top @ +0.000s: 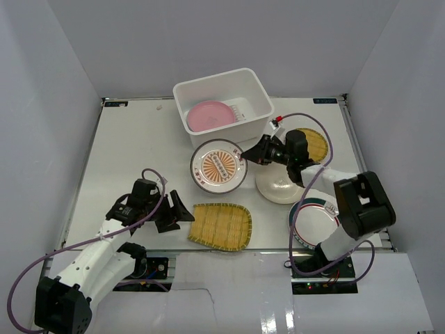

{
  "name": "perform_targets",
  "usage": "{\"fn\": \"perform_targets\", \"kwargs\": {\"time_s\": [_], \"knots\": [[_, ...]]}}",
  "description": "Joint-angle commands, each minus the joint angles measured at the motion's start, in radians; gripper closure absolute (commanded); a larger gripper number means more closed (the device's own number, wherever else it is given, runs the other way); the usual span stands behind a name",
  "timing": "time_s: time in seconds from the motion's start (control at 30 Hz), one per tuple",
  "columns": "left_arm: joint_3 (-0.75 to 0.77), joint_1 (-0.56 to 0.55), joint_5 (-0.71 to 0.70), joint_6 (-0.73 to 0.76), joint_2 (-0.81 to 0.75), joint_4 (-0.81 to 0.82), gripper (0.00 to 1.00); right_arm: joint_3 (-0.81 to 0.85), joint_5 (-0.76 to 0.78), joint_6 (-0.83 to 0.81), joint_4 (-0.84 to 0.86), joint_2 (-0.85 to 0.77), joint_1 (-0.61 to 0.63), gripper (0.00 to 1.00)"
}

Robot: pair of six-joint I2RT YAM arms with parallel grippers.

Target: Place the plates into the plastic bin on the countertop

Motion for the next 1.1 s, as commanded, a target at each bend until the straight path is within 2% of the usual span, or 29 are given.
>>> {"fn": "perform_targets", "kwargs": {"time_s": [0.0, 0.23, 0.33, 0.37, 0.53, 0.6, 0.77, 0.8, 1.0, 1.03, 1.07], "knots": [[0.009, -0.004, 0.004, -0.022, 0.001, 0.047, 0.19, 0.004, -0.006, 0.039, 0.014, -0.165, 0.007, 0.92], [0.004, -0.005, -0.016, -0.028, 0.032, 0.072, 0.2, 0.091, 0.007, 0.083, -0.017, -0.265, 0.005, 0.92], [0.003, -0.01, -0.007, -0.027, 0.059, 0.089, 0.2, 0.226, 0.034, 0.109, -0.023, -0.213, -0.001, 0.92], [0.0, -0.013, -0.004, -0.025, 0.079, 0.093, 0.2, 0.316, 0.032, 0.116, -0.022, -0.187, -0.013, 0.92], [-0.007, -0.046, -0.007, -0.028, 0.148, 0.142, 0.2, 0.596, 0.099, 0.145, -0.065, 0.055, -0.056, 0.92], [-0.014, -0.069, -0.014, -0.028, 0.197, 0.174, 0.2, 0.749, 0.156, 0.104, -0.166, 0.17, -0.064, 0.92], [-0.014, -0.105, -0.048, -0.012, 0.305, 0.22, 0.19, 1.01, 0.205, 0.035, -0.302, 0.433, -0.064, 0.92], [-0.013, -0.112, -0.053, -0.008, 0.332, 0.225, 0.19, 1.085, 0.208, 0.034, -0.338, 0.463, -0.065, 0.92], [-0.013, -0.132, -0.074, -0.005, 0.379, 0.247, 0.2, 1.299, 0.241, 0.013, -0.45, 0.635, -0.061, 0.91], [-0.017, -0.134, -0.074, -0.005, 0.38, 0.25, 0.22, 1.322, 0.25, 0.004, -0.498, 0.644, -0.058, 0.84], [-0.02, -0.135, -0.076, -0.007, 0.382, 0.257, 0.24, 1.346, 0.261, -0.011, -0.514, 0.647, -0.056, 0.59]]}}
